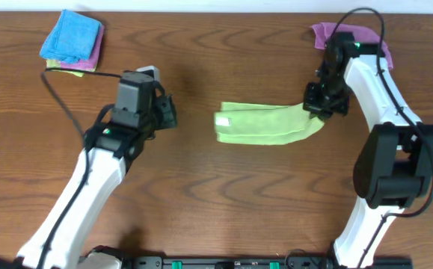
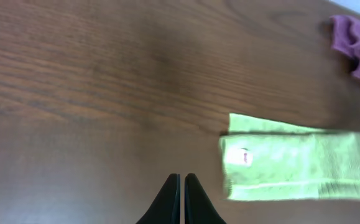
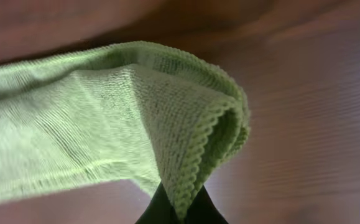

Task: Fold the cloth
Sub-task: 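Grasp the right end of the strip with the right gripper, then fold the strip's right end leftward over itself with the right gripper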

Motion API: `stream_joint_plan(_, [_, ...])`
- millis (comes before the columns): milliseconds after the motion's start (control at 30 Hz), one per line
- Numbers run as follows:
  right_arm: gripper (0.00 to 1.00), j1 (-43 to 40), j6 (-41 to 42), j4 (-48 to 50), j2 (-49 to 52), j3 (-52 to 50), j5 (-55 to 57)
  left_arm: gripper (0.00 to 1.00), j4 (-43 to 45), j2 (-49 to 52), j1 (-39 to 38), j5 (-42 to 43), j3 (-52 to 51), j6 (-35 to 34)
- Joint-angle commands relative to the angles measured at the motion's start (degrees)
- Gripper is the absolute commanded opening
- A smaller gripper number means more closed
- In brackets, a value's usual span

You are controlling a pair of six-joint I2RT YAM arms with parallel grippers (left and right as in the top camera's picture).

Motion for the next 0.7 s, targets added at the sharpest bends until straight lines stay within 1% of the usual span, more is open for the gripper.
stream_joint_plan(0, [0.02,6.47,2.6,1.25,-0.44,1.64,11.72,0.06,-1.66,-3.89,-0.13,-0.22,0.09,-0.09])
stream_joint_plan(167, [0.01,16.81,2.56,6.71,0.02,0.48,13.16,0.06,-2.95,-10.27,-0.13,-0.26,0.09,-0.07])
stream_joint_plan(367, [0.01,26.03,2.29,7.26,3.61,0.35,15.65,0.06,-4.9,-15.15,-0.13,-0.66,0.09,-0.04])
stream_joint_plan(500, [0.01,28.41,1.9,6.75,5.86,0.33,15.37,0.06,-5.22,-17.2,-0.07,-0.81,0.09,-0.04])
stream_joint_plan(667, [0.01,30.47,1.9,7.13,6.25,0.31,13.66,0.06,-5.27,-18.12,-0.07,-1.07,0.09,-0.09])
